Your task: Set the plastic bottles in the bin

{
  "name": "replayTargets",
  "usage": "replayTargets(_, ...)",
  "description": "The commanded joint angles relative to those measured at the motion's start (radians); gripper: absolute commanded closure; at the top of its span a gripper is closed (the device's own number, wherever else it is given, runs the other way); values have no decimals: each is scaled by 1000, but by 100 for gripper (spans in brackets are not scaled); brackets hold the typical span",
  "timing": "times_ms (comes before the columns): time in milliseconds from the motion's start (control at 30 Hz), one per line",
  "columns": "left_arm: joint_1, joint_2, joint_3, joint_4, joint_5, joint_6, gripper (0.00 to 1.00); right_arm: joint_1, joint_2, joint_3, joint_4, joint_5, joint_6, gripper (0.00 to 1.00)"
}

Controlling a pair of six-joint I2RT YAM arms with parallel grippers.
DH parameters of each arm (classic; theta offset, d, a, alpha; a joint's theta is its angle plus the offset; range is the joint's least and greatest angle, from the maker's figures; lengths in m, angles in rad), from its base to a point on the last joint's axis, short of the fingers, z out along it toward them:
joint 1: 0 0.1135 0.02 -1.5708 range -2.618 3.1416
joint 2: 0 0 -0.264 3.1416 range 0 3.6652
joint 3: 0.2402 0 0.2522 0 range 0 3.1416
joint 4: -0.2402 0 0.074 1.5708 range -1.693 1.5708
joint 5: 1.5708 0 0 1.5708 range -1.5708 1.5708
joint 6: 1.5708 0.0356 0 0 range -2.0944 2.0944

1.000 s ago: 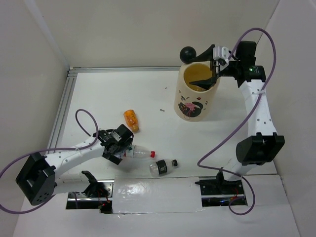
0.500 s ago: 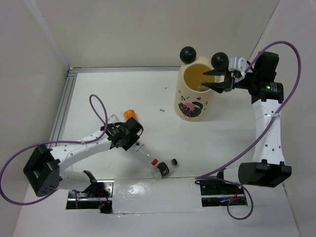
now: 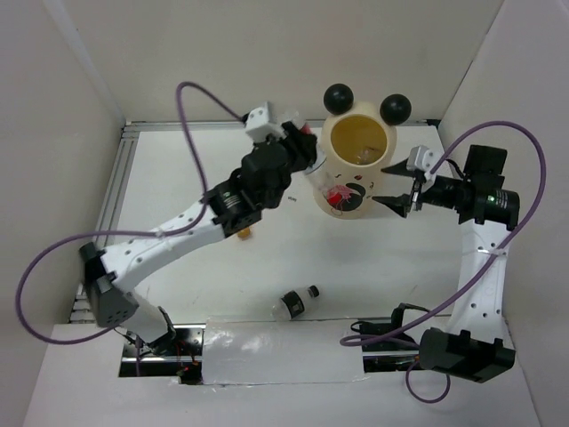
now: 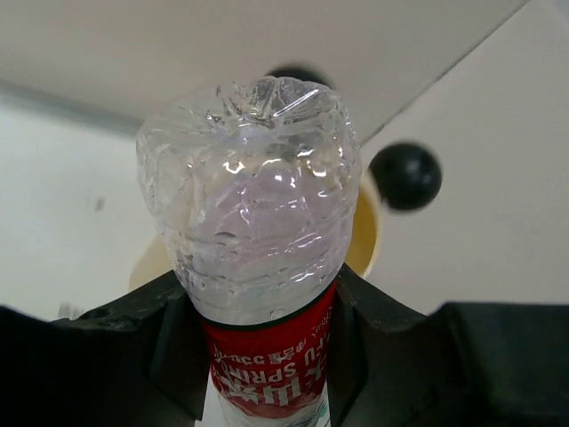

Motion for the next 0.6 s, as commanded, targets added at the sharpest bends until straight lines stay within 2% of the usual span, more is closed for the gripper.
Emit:
replayTargets(0,12,192,166,459,-111,427,81,-1,-17,-60,-209,110,-161,44)
replayTargets(33,12,242,281,541,-125,472,81,-1,-17,-71,-224,144,-161,60)
replayTargets(67,21,290,343,571,-126,513,81,-1,-28,-85,-224,158,-161,93)
replayTargets(100,21,388,474,596,-126,588,81,-1,-37,-118,-224,168,-149,100)
replayTargets(167,21,474,587,655,-139,656,81,-1,-54,-152,-224,187,-139,100)
replayTargets(200,12,514,630,698,-127,747,81,-1,-64,-181,-224,199,-127,100)
replayTargets(267,12,614,719,775,-127,840,80,-1,-74,-203,-224,208,-127,100)
replayTargets(333,3,626,657,890,-76,918,73,-1,-74,-203,-224,208,-118,100)
replayTargets(433,21,639,603,890,-83,911,68,-1,-74,-203,-224,208,-118,98)
replayTargets(500,21,648,552,872,-83,902,57,-1,-74,-203,-224,208,-118,94)
replayTargets(567,10,648,537,886,-63,893,38,-1,-74,-203,-224,208,-128,91)
